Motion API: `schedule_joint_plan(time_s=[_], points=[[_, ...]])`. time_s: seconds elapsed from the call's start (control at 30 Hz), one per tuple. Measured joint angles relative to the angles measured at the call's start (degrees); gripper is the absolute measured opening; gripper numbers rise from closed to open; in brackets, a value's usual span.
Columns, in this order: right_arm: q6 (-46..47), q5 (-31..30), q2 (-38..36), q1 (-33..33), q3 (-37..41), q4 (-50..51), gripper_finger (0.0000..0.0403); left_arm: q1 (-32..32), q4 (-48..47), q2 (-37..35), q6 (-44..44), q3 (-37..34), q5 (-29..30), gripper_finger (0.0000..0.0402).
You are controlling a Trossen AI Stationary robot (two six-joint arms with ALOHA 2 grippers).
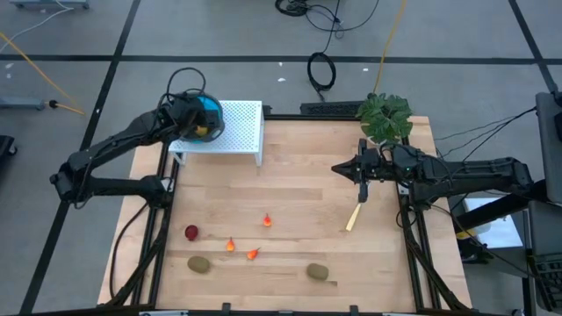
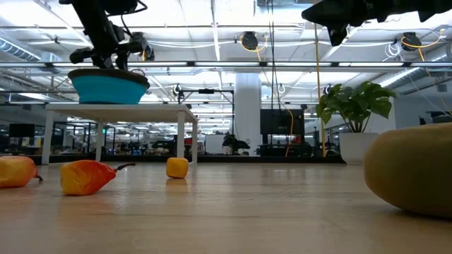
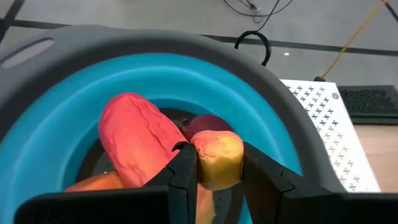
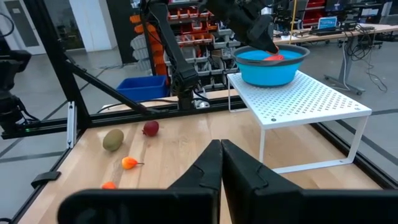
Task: Pick & Place Fruit
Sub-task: Put the right peach into the blue strainer bowl on the shelf
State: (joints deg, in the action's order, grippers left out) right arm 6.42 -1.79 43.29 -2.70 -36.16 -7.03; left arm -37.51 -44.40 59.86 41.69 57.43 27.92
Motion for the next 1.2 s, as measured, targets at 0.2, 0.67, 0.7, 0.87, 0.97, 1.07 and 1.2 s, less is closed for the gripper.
schedule_joint_plan(time_s=[0.2, 0.67, 0.7, 0.87, 0.97, 1.07, 1.2], points=[[0.00, -0.09, 0.00, 0.00, 0.00, 0.00, 0.0000, -1.40, -0.09, 0.24, -3.37, 0.00, 0.00, 0.0088], [-0.02, -0.10, 0.00, 0.00, 0.00, 0.00, 0.0000, -3.75, 0.00, 4.33, -9.77, 0.00, -0.44, 0.0088], [-0.02, -0.10, 0.00, 0.00, 0.00, -0.02, 0.0000, -3.73, 0.13, 4.31, -10.61, 0.00, -0.24, 0.0088], [-0.02, -0.10, 0.00, 0.02, 0.00, -0.02, 0.0000, -3.72, 1.56, 4.31, -10.66, 0.00, 0.62, 0.0097], [-0.02, -0.10, 0.00, 0.01, 0.00, -0.02, 0.0000, -3.72, 1.64, 4.31, -10.34, 0.00, 0.81, 0.0122], [-0.02, -0.10, 0.00, 0.02, 0.00, -0.01, 0.0000, -3.72, 1.64, 4.31, -11.03, 0.00, 1.04, 0.0146], [-0.02, -0.10, 0.00, 0.02, 0.00, -0.02, 0.0000, -3.72, 1.64, 4.31, -11.21, 0.00, 1.07, 0.0170]])
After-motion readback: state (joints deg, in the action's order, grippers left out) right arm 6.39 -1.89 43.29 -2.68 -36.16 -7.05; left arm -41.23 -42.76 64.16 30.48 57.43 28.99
